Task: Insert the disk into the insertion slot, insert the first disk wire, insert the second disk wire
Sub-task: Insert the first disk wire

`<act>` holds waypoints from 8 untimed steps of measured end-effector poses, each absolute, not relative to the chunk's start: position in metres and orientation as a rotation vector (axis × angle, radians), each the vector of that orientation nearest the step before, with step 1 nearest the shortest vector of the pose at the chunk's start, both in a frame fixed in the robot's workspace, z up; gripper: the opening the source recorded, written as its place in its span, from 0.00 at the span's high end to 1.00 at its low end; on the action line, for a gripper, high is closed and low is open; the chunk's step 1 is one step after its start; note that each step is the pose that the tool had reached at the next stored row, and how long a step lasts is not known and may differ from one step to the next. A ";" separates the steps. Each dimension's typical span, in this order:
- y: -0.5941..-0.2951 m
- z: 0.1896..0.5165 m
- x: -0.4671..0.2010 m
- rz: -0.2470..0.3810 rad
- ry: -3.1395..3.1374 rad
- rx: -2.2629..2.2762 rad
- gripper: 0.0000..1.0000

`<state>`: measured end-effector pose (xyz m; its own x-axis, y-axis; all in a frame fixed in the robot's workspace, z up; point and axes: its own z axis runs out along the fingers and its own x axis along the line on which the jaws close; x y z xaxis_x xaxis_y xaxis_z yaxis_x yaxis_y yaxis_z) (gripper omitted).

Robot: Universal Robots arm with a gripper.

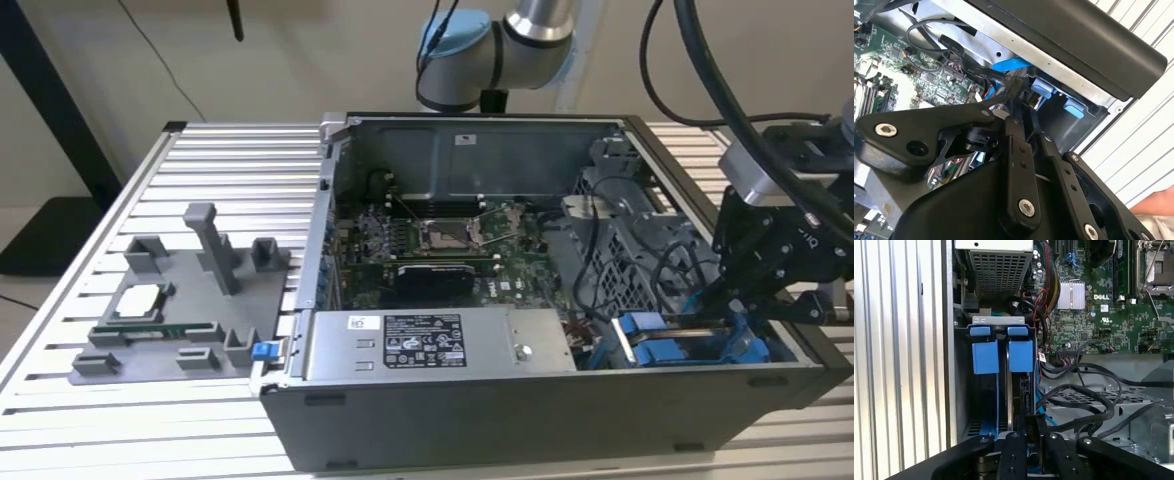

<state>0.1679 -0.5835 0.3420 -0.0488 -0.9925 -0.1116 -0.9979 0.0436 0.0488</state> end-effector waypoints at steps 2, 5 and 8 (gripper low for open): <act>-0.584 0.342 0.168 0.174 2.235 -2.133 1.00; -0.584 0.341 0.168 0.174 2.235 -2.133 1.00; -0.584 0.341 0.168 0.174 2.235 -2.133 1.00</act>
<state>0.1679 -0.5835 0.3407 -0.0488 -0.9926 -0.1116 -0.9979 0.0436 0.0489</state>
